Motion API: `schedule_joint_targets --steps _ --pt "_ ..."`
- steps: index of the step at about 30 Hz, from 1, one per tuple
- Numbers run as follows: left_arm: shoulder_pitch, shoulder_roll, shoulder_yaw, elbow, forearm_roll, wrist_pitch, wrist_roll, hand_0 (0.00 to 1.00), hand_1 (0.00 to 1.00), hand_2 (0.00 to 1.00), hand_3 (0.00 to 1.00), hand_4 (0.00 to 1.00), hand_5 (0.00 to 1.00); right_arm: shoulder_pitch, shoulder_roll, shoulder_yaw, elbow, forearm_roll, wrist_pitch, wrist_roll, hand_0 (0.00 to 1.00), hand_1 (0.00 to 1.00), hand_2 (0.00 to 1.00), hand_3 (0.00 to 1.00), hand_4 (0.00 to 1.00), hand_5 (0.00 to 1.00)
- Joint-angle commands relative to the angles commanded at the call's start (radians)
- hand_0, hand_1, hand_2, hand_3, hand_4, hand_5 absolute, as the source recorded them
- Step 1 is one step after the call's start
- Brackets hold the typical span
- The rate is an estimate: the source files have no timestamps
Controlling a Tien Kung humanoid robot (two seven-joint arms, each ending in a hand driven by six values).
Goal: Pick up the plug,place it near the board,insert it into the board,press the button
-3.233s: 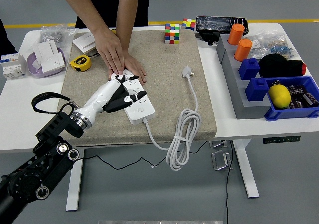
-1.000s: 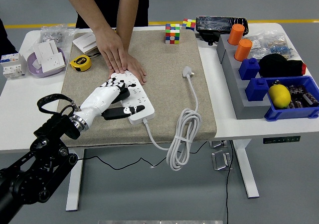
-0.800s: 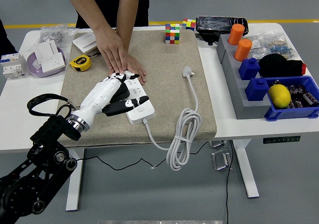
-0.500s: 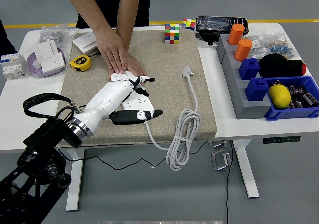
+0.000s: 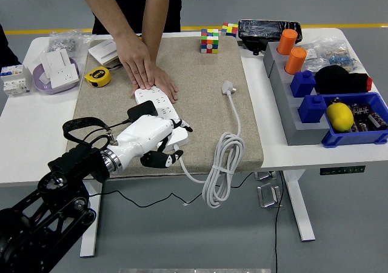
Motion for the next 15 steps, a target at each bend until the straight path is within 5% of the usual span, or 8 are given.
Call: schedule_joint_targets --steps 15 --pt "-0.081 -0.028 0.012 0.219 0.000 0.060 -0.053 0.210 0.030 0.136 0.841 0.602 0.002 0.003 -0.001 -0.003 0.000 0.002 0.001 0.000 0.813 0.762 0.729 0.750 0.998 0.998"
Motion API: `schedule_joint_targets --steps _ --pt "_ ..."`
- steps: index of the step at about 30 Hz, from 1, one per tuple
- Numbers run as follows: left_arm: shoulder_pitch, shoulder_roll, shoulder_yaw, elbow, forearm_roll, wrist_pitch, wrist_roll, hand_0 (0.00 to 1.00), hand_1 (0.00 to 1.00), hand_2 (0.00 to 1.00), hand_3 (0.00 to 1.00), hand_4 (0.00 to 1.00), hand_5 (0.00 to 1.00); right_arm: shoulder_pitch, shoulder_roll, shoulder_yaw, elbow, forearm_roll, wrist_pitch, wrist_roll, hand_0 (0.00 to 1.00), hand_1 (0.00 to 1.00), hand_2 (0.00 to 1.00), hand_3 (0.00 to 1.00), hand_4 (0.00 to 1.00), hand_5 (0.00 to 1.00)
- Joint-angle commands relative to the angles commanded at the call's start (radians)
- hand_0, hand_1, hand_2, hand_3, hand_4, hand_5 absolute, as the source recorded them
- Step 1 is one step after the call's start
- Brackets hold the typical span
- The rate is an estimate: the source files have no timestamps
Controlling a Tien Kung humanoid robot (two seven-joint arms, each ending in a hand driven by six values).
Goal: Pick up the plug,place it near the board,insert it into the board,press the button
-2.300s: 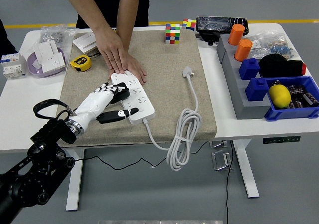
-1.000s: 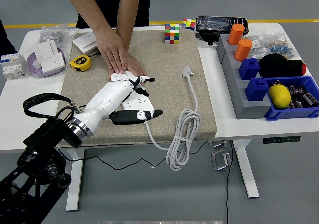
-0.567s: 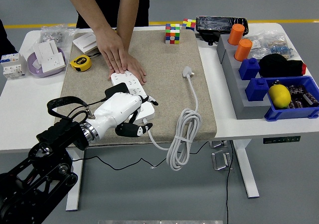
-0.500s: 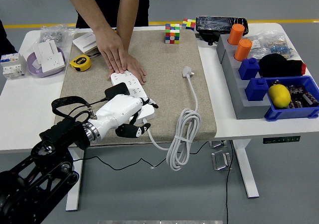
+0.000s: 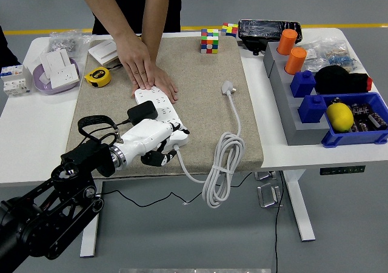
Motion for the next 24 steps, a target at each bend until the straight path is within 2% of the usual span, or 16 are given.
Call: schedule_joint_targets --steps 6,24 --pt "-0.010 -0.006 -0.027 0.055 0.000 0.007 -0.007 0.207 0.028 0.136 0.831 0.611 0.002 0.003 -0.001 0.004 0.000 -0.001 0.000 0.000 0.813 0.762 0.730 0.750 0.998 0.998" --pt "-0.012 -0.004 -0.036 0.118 0.000 0.010 -0.023 0.199 0.026 0.134 0.807 0.623 0.002 0.003 0.000 0.005 -0.001 0.001 0.000 0.000 0.813 0.762 0.731 0.750 0.998 0.998"
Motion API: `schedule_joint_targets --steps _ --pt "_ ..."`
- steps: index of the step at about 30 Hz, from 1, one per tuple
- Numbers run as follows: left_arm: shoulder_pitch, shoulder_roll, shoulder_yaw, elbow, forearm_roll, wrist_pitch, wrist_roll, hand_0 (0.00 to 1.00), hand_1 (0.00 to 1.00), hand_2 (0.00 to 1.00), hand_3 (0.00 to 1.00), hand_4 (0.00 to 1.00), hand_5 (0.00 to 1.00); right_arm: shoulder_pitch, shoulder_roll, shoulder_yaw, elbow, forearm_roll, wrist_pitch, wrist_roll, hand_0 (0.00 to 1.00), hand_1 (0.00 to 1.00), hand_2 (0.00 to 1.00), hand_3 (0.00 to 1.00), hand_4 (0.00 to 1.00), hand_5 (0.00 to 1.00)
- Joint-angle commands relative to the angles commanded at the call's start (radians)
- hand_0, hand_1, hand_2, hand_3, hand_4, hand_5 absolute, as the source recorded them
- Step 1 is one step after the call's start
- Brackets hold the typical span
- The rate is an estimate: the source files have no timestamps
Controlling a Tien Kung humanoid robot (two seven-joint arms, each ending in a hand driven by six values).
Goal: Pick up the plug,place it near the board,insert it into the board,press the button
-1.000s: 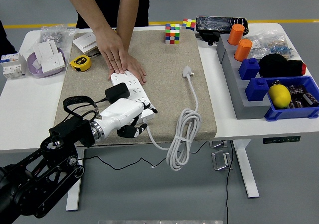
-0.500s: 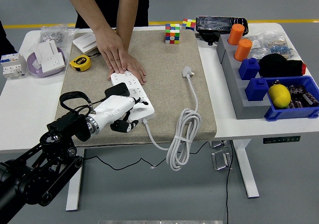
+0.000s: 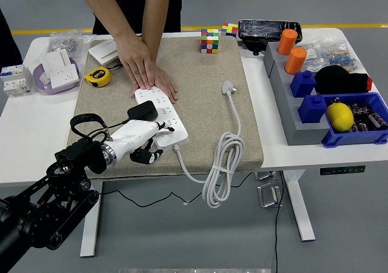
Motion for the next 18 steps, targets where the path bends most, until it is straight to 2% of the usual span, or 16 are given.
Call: schedule_joint_targets --steps 18 --pt "0.003 -0.001 0.005 0.034 0.000 0.005 -0.006 0.194 0.025 0.133 0.804 0.629 0.002 -0.001 0.000 -0.001 -0.001 -0.001 0.000 0.000 0.813 0.763 0.731 0.751 0.998 0.998"
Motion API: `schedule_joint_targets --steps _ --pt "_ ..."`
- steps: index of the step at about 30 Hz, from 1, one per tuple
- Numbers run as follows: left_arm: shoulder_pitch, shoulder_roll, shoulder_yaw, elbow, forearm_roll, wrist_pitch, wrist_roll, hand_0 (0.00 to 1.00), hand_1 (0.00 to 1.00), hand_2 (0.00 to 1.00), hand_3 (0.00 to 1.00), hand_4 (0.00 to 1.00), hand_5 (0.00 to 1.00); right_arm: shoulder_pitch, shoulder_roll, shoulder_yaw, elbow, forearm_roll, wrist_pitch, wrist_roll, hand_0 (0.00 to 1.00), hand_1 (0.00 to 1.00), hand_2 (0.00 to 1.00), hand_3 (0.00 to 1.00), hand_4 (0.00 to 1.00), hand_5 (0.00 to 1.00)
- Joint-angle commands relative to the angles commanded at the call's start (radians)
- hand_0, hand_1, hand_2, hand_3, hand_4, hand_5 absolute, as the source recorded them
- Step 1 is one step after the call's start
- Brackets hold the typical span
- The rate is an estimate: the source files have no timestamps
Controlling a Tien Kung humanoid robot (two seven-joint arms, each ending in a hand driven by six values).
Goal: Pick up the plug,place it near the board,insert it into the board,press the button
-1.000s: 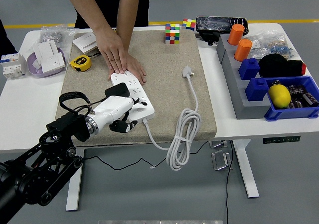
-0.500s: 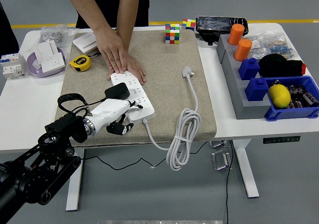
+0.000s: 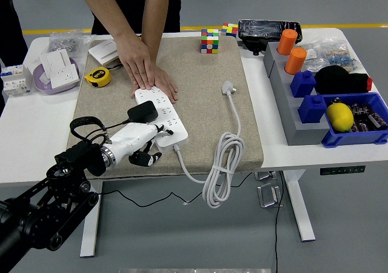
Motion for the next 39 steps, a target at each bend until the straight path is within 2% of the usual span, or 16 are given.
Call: schedule_joint_targets --steps 13,18,22,32,35,39 --pt "0.006 0.006 0.018 0.019 0.000 -0.010 -0.003 0.194 0.024 0.133 0.780 0.630 0.002 -0.002 0.000 0.000 0.000 0.000 -0.001 0.000 0.813 0.762 0.731 0.751 0.998 0.998" --pt "0.011 0.006 0.005 0.004 0.000 -0.012 -0.005 0.195 0.024 0.133 0.776 0.630 0.002 -0.004 0.001 -0.001 0.000 -0.001 -0.001 0.000 0.813 0.762 0.731 0.750 0.998 0.998" --pt "0.024 0.008 -0.028 -0.044 0.000 -0.020 -0.004 0.196 0.024 0.134 0.770 0.631 0.002 -0.004 0.001 0.000 0.000 0.000 -0.001 -0.001 0.813 0.762 0.731 0.750 0.998 0.998" --pt "0.081 0.001 -0.161 -0.252 0.000 -0.011 -0.005 0.196 0.026 0.136 0.750 0.630 0.002 -0.004 0.002 0.006 0.000 -0.002 -0.002 -0.001 0.813 0.762 0.731 0.750 0.998 0.998" --pt "0.108 -0.015 -0.214 -0.324 -0.007 0.004 -0.007 0.205 0.034 0.139 0.720 0.626 0.002 -0.003 0.003 0.010 0.000 -0.004 -0.002 -0.002 0.812 0.762 0.731 0.750 0.998 0.998" --pt "0.145 -0.053 -0.291 -0.419 -0.147 0.049 -0.010 0.205 0.034 0.139 0.720 0.626 0.002 -0.005 0.004 0.012 0.000 -0.004 -0.002 -0.002 0.812 0.762 0.731 0.750 0.998 0.998"
